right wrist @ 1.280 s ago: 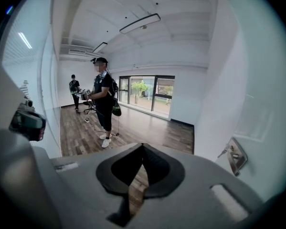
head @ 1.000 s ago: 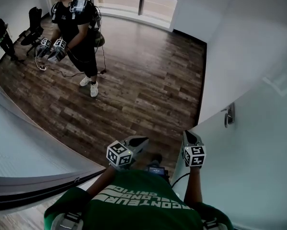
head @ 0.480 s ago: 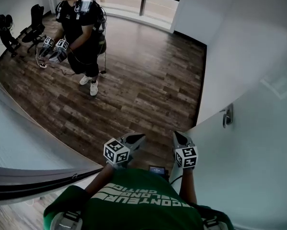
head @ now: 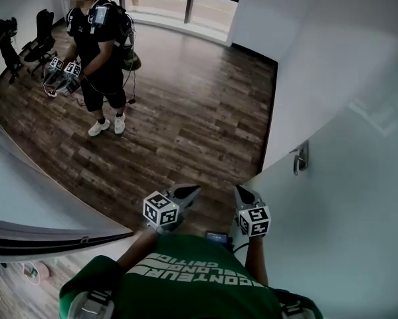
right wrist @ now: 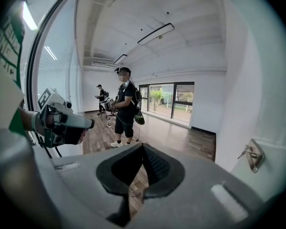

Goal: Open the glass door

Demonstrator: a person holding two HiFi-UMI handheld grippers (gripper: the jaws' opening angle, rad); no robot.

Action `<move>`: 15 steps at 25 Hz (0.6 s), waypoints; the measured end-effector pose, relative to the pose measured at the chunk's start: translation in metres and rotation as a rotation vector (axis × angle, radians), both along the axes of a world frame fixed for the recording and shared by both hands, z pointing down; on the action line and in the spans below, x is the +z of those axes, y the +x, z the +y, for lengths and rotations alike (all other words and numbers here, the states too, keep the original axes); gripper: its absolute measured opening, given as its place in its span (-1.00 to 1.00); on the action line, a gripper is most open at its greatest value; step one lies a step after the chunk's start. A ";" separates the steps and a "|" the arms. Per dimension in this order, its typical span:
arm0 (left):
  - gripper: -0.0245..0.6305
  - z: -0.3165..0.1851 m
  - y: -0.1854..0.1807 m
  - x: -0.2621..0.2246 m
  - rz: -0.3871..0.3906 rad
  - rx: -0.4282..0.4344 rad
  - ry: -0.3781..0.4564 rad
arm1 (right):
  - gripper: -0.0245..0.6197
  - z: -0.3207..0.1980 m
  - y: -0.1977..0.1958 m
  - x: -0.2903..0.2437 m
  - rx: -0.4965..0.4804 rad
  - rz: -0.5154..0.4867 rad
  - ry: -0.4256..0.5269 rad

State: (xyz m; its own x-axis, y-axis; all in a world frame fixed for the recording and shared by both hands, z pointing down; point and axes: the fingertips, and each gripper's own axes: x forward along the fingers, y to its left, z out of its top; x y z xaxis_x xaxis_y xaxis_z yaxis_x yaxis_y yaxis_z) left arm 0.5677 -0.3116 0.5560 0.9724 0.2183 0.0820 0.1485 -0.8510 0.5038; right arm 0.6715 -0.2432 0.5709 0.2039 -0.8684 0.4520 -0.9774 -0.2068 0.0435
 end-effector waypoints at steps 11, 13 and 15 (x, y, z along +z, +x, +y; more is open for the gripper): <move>-0.88 0.063 0.004 0.003 -0.021 0.074 0.000 | -0.94 0.044 -0.029 0.007 -0.068 0.047 -0.020; -0.87 0.062 -0.017 -0.001 -0.018 0.088 -0.003 | -0.95 0.044 -0.050 0.003 -0.060 0.058 -0.030; -0.88 0.059 -0.037 -0.006 -0.013 0.098 -0.006 | -0.95 0.043 -0.071 -0.004 -0.053 0.068 -0.039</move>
State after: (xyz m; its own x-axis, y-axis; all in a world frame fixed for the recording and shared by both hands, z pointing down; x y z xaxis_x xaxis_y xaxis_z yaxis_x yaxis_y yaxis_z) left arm 0.5304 -0.2525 0.5500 0.9451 0.3133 0.0925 0.2248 -0.8293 0.5115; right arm 0.6001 -0.2004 0.5670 0.1898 -0.8607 0.4725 -0.9814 -0.1519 0.1176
